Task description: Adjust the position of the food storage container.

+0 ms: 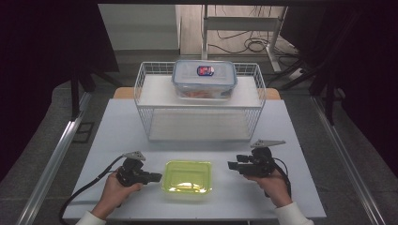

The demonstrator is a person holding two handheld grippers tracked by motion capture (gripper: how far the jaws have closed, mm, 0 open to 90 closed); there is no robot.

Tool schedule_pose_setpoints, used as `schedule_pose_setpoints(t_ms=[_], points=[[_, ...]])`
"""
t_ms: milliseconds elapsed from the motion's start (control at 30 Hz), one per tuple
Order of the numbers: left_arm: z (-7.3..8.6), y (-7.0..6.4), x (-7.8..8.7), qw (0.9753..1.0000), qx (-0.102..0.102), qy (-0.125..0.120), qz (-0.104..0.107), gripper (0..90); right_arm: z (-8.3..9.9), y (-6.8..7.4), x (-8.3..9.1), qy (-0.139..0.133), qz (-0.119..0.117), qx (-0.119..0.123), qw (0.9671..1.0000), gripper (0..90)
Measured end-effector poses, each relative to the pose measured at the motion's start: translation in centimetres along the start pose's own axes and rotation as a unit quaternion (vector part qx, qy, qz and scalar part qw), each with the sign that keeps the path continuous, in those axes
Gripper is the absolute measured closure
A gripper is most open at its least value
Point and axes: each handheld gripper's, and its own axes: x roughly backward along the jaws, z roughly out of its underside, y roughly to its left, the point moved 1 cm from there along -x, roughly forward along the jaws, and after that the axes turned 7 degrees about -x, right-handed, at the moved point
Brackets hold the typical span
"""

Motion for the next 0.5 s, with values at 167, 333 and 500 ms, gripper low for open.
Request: schedule_pose_setpoints(t_ms=[167,333,500], points=[[0.11,-0.15,-0.35,1.0,0.005,0.0,0.002,90.0,0.0,-0.05,-0.05,0.001,0.0,0.0,1.0,42.7],[0.24,-0.29,-0.74,0.9999,0.007,0.002,0.008,90.0,0.0,-0.05,-0.02,0.002,0.001,0.0,1.0,42.5],[0.26,-0.35,-0.88,0.9999,0.009,-0.001,0.014,90.0,0.0,-0.09,-0.06,0.001,0.001,0.0,1.0,42.4]])
